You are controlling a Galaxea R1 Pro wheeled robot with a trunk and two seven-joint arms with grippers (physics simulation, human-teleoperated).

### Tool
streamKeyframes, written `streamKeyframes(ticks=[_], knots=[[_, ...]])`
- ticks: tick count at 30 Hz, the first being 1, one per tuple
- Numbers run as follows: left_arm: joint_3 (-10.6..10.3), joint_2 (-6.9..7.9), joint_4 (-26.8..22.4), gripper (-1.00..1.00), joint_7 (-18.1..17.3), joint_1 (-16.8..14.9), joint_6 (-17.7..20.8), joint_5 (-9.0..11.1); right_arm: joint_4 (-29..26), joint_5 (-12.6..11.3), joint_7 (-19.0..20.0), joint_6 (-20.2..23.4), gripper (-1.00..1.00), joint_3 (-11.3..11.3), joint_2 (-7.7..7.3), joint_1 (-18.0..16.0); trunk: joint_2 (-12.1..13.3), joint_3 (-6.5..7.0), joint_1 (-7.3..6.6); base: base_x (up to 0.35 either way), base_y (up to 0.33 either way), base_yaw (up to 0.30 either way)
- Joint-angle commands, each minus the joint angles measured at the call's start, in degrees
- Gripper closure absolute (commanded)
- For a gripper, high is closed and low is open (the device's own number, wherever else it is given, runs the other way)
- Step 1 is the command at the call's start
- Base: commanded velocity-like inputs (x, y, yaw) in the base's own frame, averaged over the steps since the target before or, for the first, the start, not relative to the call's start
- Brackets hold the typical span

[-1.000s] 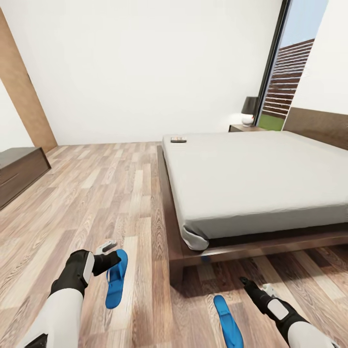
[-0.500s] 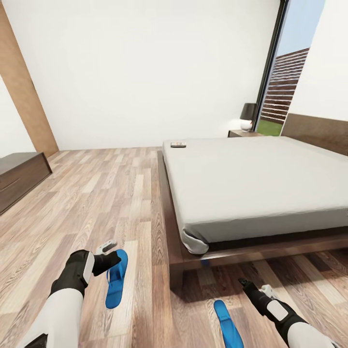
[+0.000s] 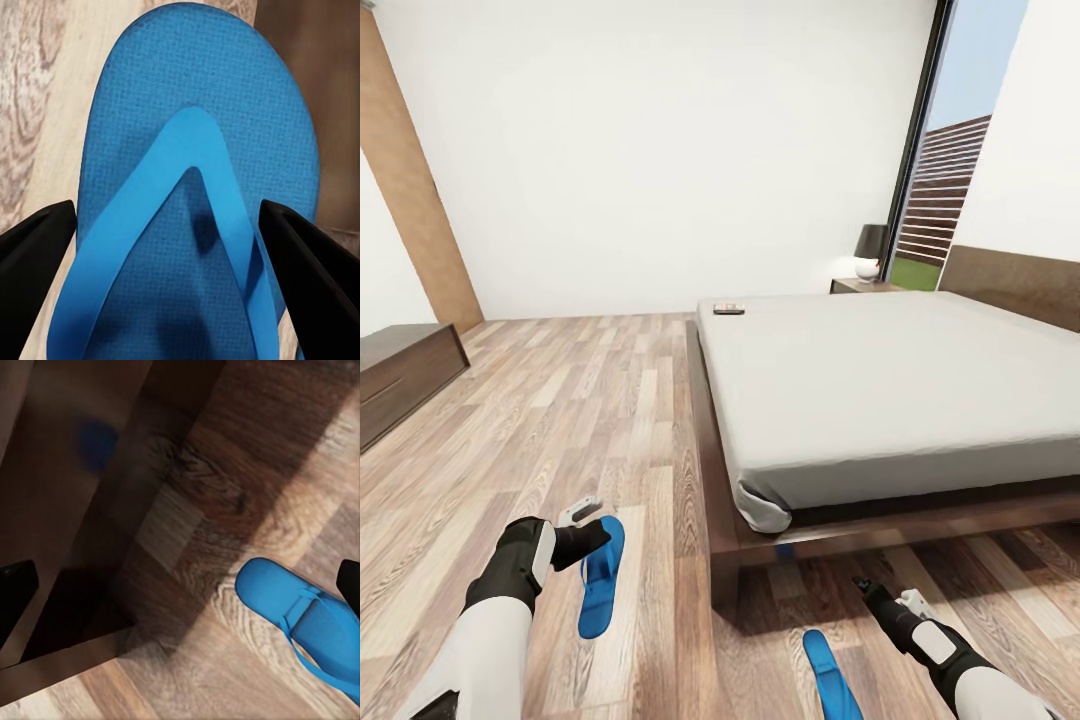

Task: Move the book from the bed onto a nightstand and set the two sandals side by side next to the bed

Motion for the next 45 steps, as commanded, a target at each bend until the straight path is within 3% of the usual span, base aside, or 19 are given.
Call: streamKeyframes(ticks=[1,11,23,45], knots=[[0.36,-0.08,-0.09,1.00,-0.50,-0.06,0.22,-0.59,-0.06,-0.58,0.10,0.37,-1.00,-0.03,-0.01,-0.01,-0.02,-0.06,-0.01,0.000,0.000,0.000],[0.36,-0.15,-0.09,1.00,-0.50,-0.06,0.22,-0.59,-0.06,-0.57,0.08,0.37,-1.00,-0.03,-0.01,-0.01,-0.02,-0.06,-0.01,0.000,0.000,0.000],[0.36,-0.17,-0.09,1.00,-0.50,-0.06,0.22,-0.59,-0.06,-0.57,0.08,0.45,-1.00,-0.03,-0.01,-0.01,0.14,2.60,-0.32,0.000,0.000,0.000],[0.30,-0.22,-0.09,1.00,-0.48,-0.06,0.26,-0.73,2.39,-0.72,0.78,0.38,-1.00,-0.03,-0.26,-0.01,0.14,2.60,-0.32,0.000,0.000,0.000]])
